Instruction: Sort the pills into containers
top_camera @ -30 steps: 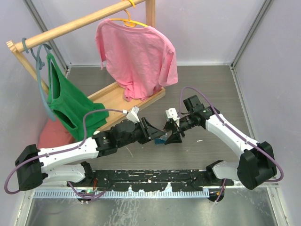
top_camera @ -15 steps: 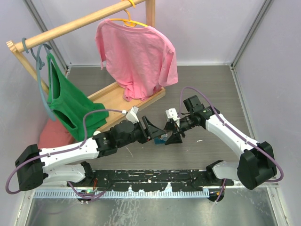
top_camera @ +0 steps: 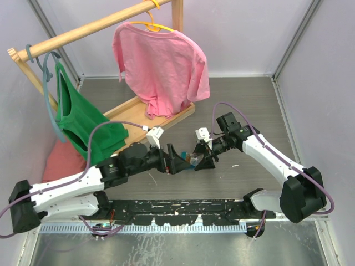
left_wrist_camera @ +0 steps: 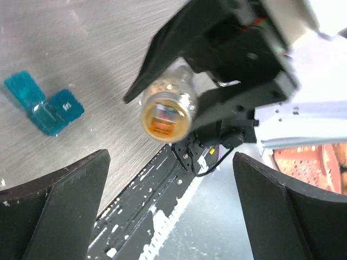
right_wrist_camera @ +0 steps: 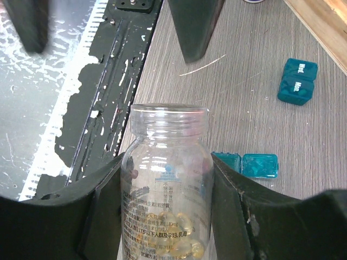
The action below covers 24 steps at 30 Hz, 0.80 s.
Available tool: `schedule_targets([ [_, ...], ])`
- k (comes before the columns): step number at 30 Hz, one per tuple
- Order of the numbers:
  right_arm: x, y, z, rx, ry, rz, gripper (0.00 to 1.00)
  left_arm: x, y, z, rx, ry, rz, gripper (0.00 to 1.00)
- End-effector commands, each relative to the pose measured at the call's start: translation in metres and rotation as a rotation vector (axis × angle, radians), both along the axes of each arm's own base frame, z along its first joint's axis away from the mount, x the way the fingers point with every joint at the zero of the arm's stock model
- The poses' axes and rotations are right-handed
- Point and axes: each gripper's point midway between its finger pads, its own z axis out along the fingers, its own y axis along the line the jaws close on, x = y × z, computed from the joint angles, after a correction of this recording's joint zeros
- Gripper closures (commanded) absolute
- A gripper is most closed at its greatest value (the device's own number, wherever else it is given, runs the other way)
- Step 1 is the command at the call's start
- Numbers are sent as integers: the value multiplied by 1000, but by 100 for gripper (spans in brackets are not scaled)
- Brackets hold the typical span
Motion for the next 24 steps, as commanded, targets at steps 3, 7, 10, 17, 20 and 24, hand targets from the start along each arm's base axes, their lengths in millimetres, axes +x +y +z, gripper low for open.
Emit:
schedule_targets([
  [3,3,4,15,48,-39,20,99,-16,15,39,-48,-499,-213,2],
  [7,3,4,14,46,-36,19,99,-11,21,33,-12,-875,-253,2],
  [10,4,4,13,42,-36,18,99,-5,19,29,79,-1149,-312,2],
  [17,3,4,10,38,-26,22,99,8,-6,31,83,-1292,-442,2],
  [20,4,4,10,36,-26,22,99,11,-15,34,35,-1283,-475,1],
  [24,4,4,11,36,-27,23,99,14,-24,34,15,-1268,-517,9],
])
